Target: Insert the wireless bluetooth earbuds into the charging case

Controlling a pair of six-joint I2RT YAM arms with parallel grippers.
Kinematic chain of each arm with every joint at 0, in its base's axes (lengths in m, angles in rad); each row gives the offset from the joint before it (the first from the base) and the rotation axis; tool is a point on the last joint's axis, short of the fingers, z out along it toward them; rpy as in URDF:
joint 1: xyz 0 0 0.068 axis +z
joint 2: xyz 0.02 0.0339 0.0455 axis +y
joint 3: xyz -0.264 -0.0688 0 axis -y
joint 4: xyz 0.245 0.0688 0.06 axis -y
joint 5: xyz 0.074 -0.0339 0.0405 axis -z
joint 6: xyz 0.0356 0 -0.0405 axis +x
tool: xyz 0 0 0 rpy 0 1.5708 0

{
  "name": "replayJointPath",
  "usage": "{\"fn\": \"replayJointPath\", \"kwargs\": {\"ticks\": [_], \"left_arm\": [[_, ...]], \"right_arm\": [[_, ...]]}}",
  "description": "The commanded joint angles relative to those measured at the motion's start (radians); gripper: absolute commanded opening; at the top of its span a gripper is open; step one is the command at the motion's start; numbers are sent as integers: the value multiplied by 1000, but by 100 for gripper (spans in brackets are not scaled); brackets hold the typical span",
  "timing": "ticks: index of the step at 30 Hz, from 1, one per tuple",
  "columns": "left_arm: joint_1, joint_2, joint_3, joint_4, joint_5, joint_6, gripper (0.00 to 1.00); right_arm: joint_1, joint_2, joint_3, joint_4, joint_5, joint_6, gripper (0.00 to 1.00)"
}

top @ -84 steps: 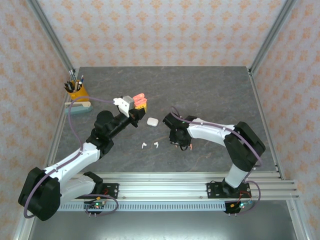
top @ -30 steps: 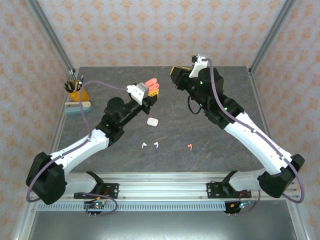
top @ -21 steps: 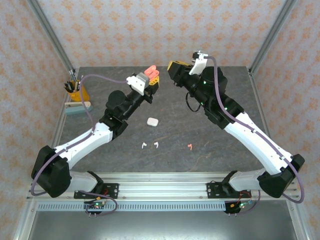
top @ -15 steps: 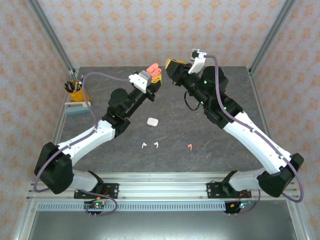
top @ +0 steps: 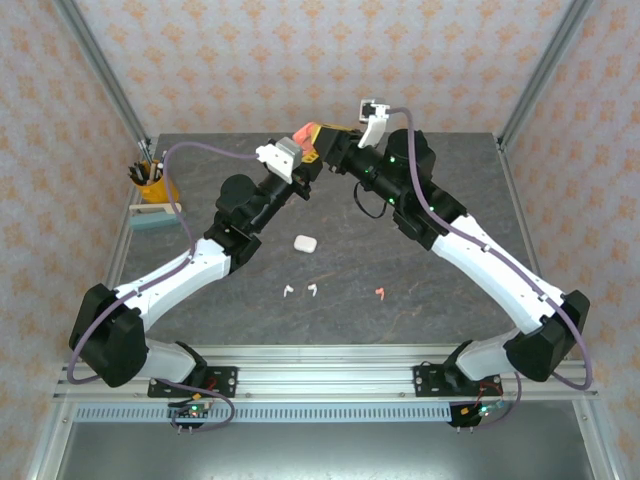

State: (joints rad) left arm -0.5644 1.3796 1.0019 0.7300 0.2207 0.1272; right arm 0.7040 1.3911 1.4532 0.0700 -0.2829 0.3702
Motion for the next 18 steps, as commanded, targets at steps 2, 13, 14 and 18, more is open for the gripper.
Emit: {"fn": "replayJointPath", "kwargs": {"ticks": [2,13,14,18], "left_arm": [[-8,-4,44,32,12,-16,0],[-9,1,49,26,17,-23,0],[-7,1,50,26,18,-23,0],[-8,1,53,23,16,-23,0]], "right_arm": [[0,10,43,59,-39,20,27],[10,30,50,63,-59,31,26],[12,32,49,61,-59,29,26],[15,38,53,55,-65,26,26]]}}
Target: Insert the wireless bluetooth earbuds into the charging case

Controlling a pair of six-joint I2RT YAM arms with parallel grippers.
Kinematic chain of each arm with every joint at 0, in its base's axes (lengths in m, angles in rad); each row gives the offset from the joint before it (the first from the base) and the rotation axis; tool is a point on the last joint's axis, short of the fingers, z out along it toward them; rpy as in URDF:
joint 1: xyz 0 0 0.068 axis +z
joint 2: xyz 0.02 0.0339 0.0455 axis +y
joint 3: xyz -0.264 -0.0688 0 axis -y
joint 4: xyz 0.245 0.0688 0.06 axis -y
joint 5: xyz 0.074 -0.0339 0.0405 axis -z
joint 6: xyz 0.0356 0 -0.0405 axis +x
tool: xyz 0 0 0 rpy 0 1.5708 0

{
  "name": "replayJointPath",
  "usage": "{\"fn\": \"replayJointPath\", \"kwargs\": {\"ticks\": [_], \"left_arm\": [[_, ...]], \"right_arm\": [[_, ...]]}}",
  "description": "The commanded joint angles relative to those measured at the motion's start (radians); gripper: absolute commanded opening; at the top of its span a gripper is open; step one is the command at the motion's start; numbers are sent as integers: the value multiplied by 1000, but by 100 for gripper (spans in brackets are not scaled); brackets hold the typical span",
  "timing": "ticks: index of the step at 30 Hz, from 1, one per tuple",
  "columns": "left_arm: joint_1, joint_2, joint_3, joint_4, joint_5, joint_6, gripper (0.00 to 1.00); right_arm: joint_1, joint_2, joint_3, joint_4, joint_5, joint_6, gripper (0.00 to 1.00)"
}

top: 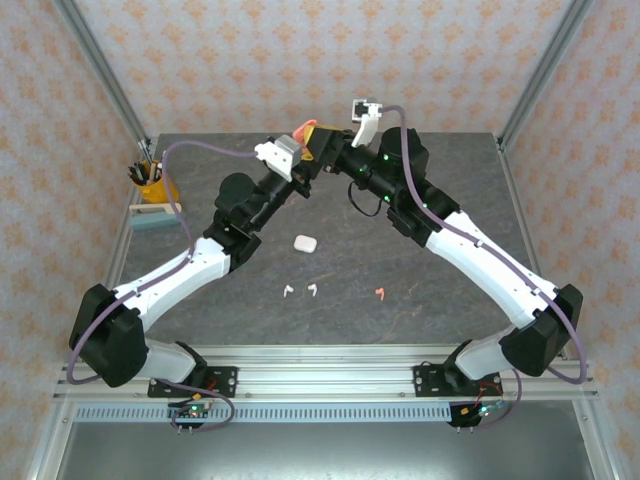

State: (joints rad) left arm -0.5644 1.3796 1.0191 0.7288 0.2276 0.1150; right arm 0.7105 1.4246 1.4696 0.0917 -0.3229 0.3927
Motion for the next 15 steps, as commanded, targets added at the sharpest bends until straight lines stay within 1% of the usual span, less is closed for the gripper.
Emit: {"fn": "replayJointPath", "kwargs": {"ticks": [1,15], "left_arm": [[-8,1,36,24,9,-11,0],[-9,5,45,16,6,-12,0]], "right_arm": [[10,6,38,32,-26,2,26],[17,-8,13,18,-31,-13,25]]}}
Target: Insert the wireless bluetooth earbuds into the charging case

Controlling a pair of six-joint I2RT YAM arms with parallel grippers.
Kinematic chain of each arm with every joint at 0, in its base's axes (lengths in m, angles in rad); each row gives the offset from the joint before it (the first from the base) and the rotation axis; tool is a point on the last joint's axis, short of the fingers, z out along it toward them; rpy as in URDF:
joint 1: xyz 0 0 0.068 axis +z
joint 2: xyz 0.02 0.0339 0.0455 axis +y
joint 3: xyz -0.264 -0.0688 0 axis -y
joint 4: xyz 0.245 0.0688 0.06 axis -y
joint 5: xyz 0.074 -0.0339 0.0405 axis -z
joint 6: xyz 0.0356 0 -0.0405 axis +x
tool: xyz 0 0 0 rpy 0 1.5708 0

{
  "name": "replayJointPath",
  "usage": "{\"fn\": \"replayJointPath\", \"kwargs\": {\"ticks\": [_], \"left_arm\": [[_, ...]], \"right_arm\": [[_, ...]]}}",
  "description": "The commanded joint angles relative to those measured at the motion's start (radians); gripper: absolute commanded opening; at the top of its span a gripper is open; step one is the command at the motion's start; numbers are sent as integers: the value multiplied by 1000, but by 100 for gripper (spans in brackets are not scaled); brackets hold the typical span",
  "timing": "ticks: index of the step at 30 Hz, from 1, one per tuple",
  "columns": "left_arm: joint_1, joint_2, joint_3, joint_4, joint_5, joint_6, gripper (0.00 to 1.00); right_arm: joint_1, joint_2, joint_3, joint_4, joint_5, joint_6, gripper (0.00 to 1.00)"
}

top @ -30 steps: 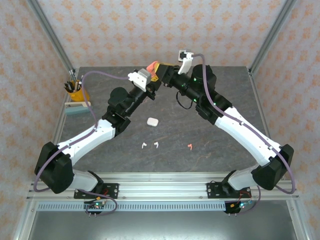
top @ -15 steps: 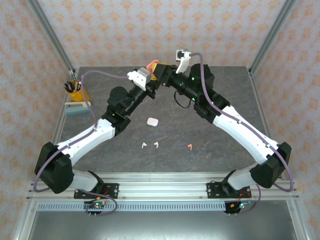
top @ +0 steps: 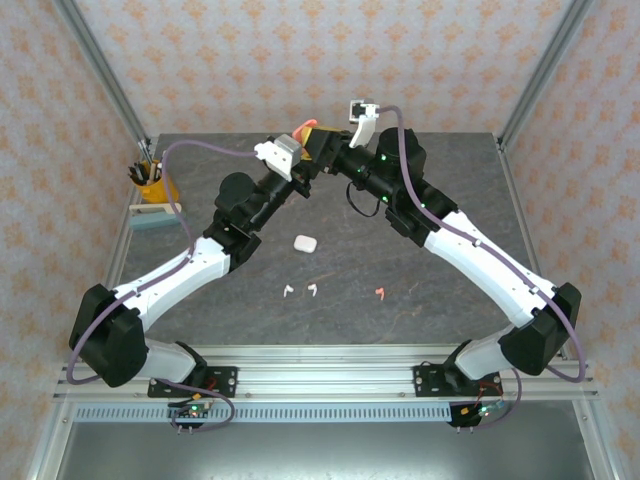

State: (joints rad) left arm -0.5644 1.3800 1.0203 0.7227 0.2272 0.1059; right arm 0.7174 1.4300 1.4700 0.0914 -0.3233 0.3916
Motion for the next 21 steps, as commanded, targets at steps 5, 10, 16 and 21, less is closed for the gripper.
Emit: {"fn": "replayJointPath", "kwargs": {"ticks": [5,10,16,21], "left_arm": [[-9,5,48,19,7,-5,0],[-7,4,49,15,7,-4,0],[-7,1,52,12,6,-3,0],[-9,1,57,5,11,-3,0]], "right_arm": [[11,-22,-4,13,-33,-12,25],[12,-31,-23,7,-28,-17,24],[13,-40,-32,-23,-10,-48,24],[19,-32,-25,-60,3,-91,24]]}}
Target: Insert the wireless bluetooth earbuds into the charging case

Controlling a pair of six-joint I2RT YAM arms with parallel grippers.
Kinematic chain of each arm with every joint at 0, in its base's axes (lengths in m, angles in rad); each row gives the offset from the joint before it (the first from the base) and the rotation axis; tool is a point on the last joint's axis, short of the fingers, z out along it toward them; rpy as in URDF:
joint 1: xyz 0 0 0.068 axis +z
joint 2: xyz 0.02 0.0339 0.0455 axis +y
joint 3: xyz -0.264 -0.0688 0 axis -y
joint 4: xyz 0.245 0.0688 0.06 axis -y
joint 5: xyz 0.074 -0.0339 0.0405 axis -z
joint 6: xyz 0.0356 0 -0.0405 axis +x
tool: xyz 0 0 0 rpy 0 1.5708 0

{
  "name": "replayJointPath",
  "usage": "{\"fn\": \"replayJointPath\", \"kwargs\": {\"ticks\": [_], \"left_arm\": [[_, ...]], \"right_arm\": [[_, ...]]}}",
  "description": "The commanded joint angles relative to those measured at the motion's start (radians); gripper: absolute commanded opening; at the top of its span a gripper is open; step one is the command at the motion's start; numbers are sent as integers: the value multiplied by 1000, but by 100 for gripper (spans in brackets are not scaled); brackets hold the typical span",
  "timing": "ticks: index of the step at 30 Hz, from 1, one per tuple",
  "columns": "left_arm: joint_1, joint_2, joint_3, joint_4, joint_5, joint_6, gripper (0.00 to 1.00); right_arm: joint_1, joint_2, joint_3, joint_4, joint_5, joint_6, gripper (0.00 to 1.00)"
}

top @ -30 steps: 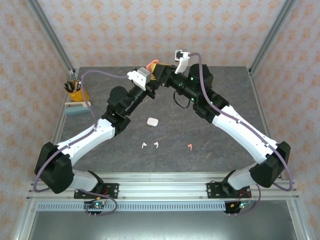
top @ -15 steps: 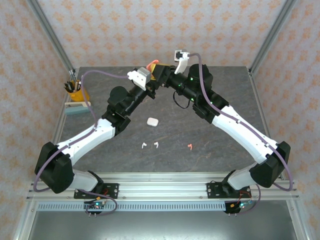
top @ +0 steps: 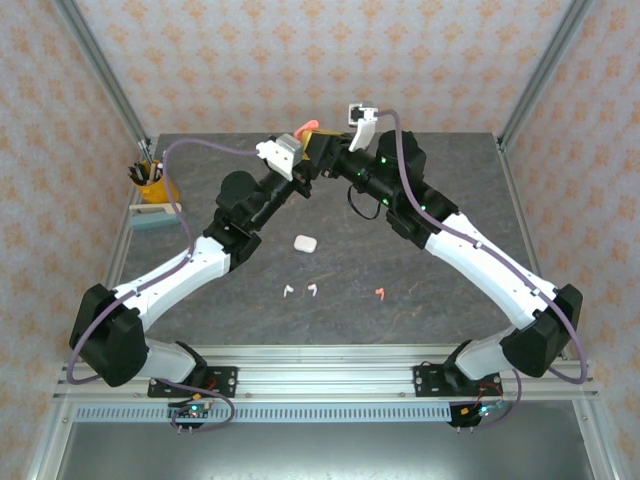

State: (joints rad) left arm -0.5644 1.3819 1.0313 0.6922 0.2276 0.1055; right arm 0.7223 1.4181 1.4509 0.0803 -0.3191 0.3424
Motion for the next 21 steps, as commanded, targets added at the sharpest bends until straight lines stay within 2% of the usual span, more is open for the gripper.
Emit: {"fn": "replayJointPath", "kwargs": {"ticks": [1,9,17,21], "left_arm": [[-7,-3,46,35,11,-3,0],[-8,-6,44,32,7,-1,0],[-8,-10,33,26,13,-8,0],[-9,-15,21,31,18,-16,0]], "right_arm": [[17,-18,-5,-58,4,-52,24],[25,-4,-5,-105,31,-94,25],[25,5,19,-164,95,-105,33],[25,16,43,-193,126,-102,34]]}}
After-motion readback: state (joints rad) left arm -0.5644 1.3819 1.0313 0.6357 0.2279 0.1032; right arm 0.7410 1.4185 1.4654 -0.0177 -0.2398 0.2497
